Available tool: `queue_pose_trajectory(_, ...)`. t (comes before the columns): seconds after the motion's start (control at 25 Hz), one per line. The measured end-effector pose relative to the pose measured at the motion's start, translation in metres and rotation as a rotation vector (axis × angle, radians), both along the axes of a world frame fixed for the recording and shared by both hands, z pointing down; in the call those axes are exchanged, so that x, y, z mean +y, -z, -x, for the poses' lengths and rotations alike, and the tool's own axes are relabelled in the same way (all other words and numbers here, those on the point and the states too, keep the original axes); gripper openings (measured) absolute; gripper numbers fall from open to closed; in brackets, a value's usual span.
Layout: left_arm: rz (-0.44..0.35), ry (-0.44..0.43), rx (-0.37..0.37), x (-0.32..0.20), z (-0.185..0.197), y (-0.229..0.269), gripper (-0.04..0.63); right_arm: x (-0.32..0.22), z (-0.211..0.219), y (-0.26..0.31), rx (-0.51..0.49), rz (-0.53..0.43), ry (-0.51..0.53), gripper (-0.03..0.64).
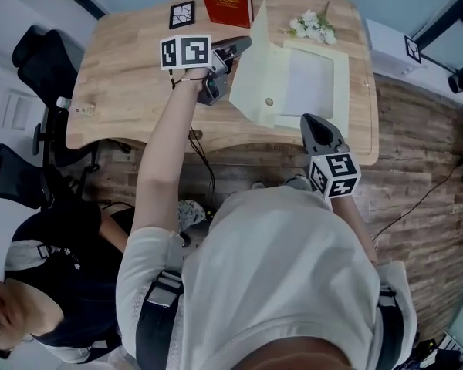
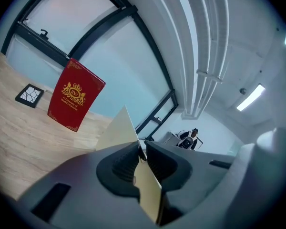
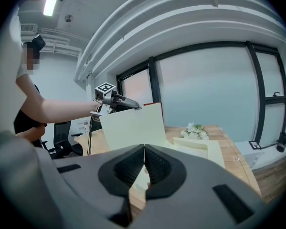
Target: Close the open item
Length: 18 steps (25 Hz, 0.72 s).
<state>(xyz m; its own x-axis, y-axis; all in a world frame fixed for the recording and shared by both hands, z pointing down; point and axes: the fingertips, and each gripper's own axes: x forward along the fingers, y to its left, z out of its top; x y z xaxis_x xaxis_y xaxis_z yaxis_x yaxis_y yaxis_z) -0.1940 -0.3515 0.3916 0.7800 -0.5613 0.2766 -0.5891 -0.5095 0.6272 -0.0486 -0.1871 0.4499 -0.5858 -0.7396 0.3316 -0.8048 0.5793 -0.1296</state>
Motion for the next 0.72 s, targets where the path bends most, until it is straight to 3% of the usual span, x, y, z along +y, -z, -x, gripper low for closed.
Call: queue_pose_trajectory(0.72,0.014,0.068,0.075,0.011,-0.053,0.008,0.049,-0.012,-0.065,0.008,0.020,0.002,0.077,0.020)
